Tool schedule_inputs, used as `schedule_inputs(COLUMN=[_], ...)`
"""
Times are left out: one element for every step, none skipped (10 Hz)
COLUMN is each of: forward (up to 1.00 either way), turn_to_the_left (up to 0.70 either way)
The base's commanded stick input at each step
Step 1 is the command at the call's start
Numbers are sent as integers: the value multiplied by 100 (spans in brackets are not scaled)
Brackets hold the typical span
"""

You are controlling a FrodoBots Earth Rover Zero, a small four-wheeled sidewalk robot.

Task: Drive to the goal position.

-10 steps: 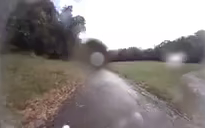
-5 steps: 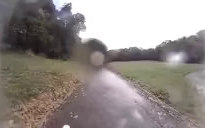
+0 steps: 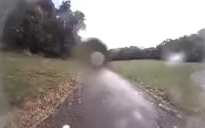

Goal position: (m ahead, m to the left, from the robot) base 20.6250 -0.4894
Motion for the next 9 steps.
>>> schedule_inputs(forward=[70, 70, 70, 70, 70, 70, 70, 70, 70], turn_to_the_left=[0, 0, 0, 0, 0, 0, 0, 0, 0])
